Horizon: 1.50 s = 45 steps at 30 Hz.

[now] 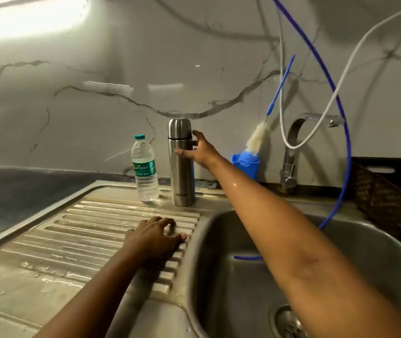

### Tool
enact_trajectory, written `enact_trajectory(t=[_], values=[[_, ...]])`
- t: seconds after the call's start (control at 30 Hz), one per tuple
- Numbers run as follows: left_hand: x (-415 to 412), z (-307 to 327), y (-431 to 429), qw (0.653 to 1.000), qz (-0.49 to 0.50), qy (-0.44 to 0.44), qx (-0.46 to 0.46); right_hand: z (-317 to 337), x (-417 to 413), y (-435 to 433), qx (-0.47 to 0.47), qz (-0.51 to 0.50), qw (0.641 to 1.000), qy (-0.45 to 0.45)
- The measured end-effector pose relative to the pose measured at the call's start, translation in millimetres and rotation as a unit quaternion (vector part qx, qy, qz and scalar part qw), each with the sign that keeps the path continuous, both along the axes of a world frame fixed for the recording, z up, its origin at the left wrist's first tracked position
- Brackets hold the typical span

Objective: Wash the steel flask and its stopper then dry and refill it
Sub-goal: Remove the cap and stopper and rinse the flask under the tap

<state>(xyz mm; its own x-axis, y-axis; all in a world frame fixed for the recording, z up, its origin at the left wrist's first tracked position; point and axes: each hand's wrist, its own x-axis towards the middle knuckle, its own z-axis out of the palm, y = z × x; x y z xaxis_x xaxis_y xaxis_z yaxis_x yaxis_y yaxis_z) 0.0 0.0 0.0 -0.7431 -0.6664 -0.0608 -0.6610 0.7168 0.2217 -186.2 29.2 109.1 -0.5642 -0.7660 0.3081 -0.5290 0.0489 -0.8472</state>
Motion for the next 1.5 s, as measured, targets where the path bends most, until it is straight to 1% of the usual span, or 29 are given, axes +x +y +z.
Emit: enact_trajectory(t=[0.07, 0.13, 0.23, 0.3, 0.37, 0.47, 0.53, 0.57, 0.67, 0.73, 0.8, 0.9, 1.0, 1.07, 1.13, 1.17, 1.23, 1.27, 1.3, 1.37, 1.5], values=[[-0.7, -0.9, -2.0, 1.0, -0.001, -0.007, -0.009, 5.1, 3.8, -9.5, -0.006, -0.007, 1.0, 0.001], [0.2, -1.4, -2.6, 1.0, 0.002, -0.013, -0.014, 6.4, 8.1, -16.9, -0.004, -0.04, 0.999, 0.004], [-0.7, -2.5, -2.1, 1.0, 0.0, -0.017, -0.022, -0.6, 9.1, -17.9, -0.005, -0.108, 0.993, 0.054], [-0.5, -2.3, -1.6, 0.999, 0.001, -0.013, -0.03, -1.8, 10.8, -10.9, -0.023, -0.145, 0.987, 0.07], [-0.2, -2.7, 0.8, 0.999, 0.003, -0.015, -0.034, -5.0, 14.6, 2.5, -0.058, -0.17, 0.982, 0.057], [2.2, -2.7, 4.8, 0.999, 0.016, 0.008, -0.033, -12.0, 20.0, 36.0, -0.119, -0.182, 0.976, -0.008], [5.2, 1.5, 10.3, 0.997, 0.02, 0.066, -0.043, -17.6, 21.8, 65.9, -0.151, -0.171, 0.972, -0.059], [5.7, 4.0, 15.0, 0.992, 0.014, 0.115, -0.049, -19.5, 23.9, 83.3, -0.17, -0.161, 0.968, -0.086], [1.9, 17.6, 42.2, 0.964, -0.041, 0.256, -0.057, -24.5, 30.4, 132.1, -0.224, -0.129, 0.954, -0.153], [-5.3, 28.5, 69.0, 0.946, -0.082, 0.305, -0.068, -27.0, 35.1, 163.3, -0.242, -0.102, 0.945, -0.195], [-14.1, 35.9, 92.9, 0.936, -0.11, 0.325, -0.076, -25.5, 42.4, 188.1, -0.242, -0.074, 0.94, -0.229], [-24.4, 37.4, 116.0, 0.922, -0.112, 0.362, -0.077, -20.6, 43.2, 210.6, -0.214, -0.05, 0.947, -0.236], [-26.4, 31.3, 121.8, 0.914, -0.103, 0.381, -0.094, -6.0, 35.2, 232.6, -0.111, -0.019, 0.967, -0.229], [-25.0, 26.4, 119.1, 0.915, -0.103, 0.378, -0.102, 7.1, 29.0, 246.9, -0.044, -0.029, 0.973, -0.223], [-24.1, 23.0, 115.9, 0.92, -0.102, 0.354, -0.131, 17.5, 22.4, 252.6, -0.008, -0.085, 0.977, -0.197], [-23.9, 21.7, 115.3, 0.922, -0.105, 0.339, -0.153, 19.0, 18.5, 251.1, 0.023, -0.121, 0.979, -0.165], [-24.7, 19.8, 114.7, 0.925, -0.115, 0.317, -0.178, 16.1, 16.2, 243.6, 0.112, -0.19, 0.974, -0.057], [-25.1, 19.3, 114.9, 0.926, -0.118, 0.313, -0.175, 13.2, 15.2, 240.1, 0.133, -0.22, 0.966, 0.002], [-25.7, 18.8, 115.9, 0.927, -0.12, 0.314, -0.165, 10.7, 13.3, 237.9, 0.132, -0.237, 0.961, 0.049], [-26.1, 20.2, 117.6, 0.926, -0.123, 0.325, -0.146, 11.7, 14.3, 238.5, 0.094, -0.24, 0.959, 0.115], [-26.2, 27.7, 111.3, 0.93, -0.134, 0.318, -0.128, 13.1, 18.6, 243.7, 0.024, -0.229, 0.956, 0.183]])
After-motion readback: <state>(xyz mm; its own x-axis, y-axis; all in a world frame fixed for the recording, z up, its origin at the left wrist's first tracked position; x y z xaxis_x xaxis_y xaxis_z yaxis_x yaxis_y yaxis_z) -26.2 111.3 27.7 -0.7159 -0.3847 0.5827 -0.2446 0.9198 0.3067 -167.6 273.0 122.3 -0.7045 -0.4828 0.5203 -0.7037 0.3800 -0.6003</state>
